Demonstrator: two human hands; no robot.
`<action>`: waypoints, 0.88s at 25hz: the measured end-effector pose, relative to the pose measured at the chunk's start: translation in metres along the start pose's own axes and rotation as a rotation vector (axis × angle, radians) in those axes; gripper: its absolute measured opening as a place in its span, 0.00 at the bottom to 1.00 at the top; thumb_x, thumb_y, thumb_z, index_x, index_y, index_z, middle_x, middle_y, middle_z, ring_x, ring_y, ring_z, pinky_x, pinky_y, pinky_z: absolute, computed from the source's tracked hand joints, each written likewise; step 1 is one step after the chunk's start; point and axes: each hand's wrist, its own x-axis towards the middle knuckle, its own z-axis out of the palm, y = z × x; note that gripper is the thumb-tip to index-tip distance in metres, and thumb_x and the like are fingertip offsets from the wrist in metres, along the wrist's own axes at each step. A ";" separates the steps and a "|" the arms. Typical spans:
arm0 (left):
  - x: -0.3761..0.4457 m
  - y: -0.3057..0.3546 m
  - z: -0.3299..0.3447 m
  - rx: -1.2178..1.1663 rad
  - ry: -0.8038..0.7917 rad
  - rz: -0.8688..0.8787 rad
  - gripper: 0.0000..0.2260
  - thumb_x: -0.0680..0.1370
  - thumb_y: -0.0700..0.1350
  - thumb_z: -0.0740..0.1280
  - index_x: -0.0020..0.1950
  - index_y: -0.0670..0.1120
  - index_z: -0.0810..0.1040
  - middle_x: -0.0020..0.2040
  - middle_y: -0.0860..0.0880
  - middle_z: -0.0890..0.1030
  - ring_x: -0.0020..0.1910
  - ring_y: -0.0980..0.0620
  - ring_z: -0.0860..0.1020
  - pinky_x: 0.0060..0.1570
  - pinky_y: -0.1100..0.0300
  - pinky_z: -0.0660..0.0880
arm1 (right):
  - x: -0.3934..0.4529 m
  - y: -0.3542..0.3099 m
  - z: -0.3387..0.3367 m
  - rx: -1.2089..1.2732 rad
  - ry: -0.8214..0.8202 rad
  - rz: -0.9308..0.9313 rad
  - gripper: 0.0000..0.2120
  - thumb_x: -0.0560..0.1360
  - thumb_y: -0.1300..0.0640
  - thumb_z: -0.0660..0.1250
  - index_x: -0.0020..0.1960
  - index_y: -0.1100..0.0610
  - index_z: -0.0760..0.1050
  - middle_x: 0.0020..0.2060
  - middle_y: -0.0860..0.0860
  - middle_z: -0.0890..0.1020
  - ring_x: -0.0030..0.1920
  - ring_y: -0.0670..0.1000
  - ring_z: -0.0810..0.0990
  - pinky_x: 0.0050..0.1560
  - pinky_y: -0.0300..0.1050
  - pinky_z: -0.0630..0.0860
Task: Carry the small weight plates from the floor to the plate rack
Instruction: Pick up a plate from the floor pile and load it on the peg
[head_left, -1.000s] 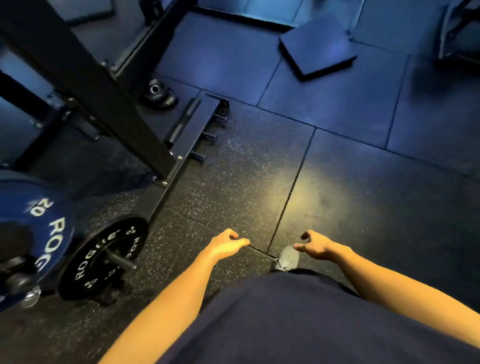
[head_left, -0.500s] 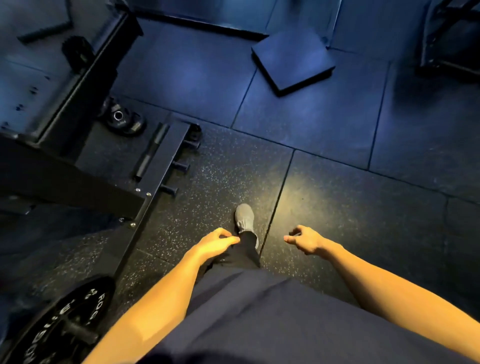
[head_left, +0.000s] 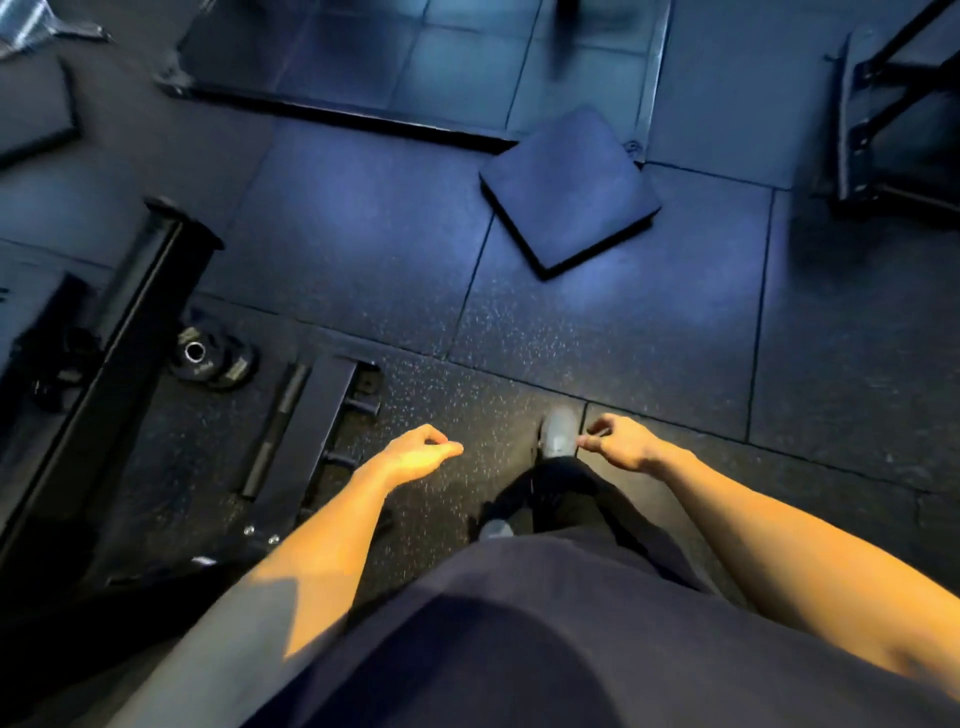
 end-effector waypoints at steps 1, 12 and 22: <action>0.019 0.019 -0.018 0.003 0.005 -0.006 0.19 0.76 0.62 0.64 0.61 0.53 0.74 0.54 0.51 0.76 0.51 0.51 0.73 0.51 0.54 0.69 | 0.025 -0.012 -0.020 -0.014 -0.015 0.002 0.24 0.76 0.48 0.66 0.66 0.62 0.71 0.63 0.59 0.77 0.61 0.57 0.77 0.62 0.47 0.71; 0.152 0.189 -0.217 -0.304 0.224 -0.145 0.19 0.75 0.60 0.66 0.62 0.53 0.75 0.58 0.51 0.77 0.56 0.48 0.76 0.49 0.56 0.72 | 0.257 -0.206 -0.264 -0.182 -0.110 -0.107 0.27 0.75 0.46 0.67 0.68 0.61 0.70 0.66 0.58 0.75 0.65 0.56 0.74 0.66 0.49 0.70; 0.284 0.205 -0.441 -0.610 0.302 -0.266 0.21 0.76 0.59 0.66 0.66 0.52 0.72 0.63 0.49 0.74 0.58 0.48 0.74 0.51 0.53 0.72 | 0.445 -0.462 -0.344 -0.389 -0.192 -0.194 0.24 0.76 0.48 0.66 0.66 0.62 0.70 0.64 0.58 0.76 0.63 0.57 0.75 0.64 0.48 0.70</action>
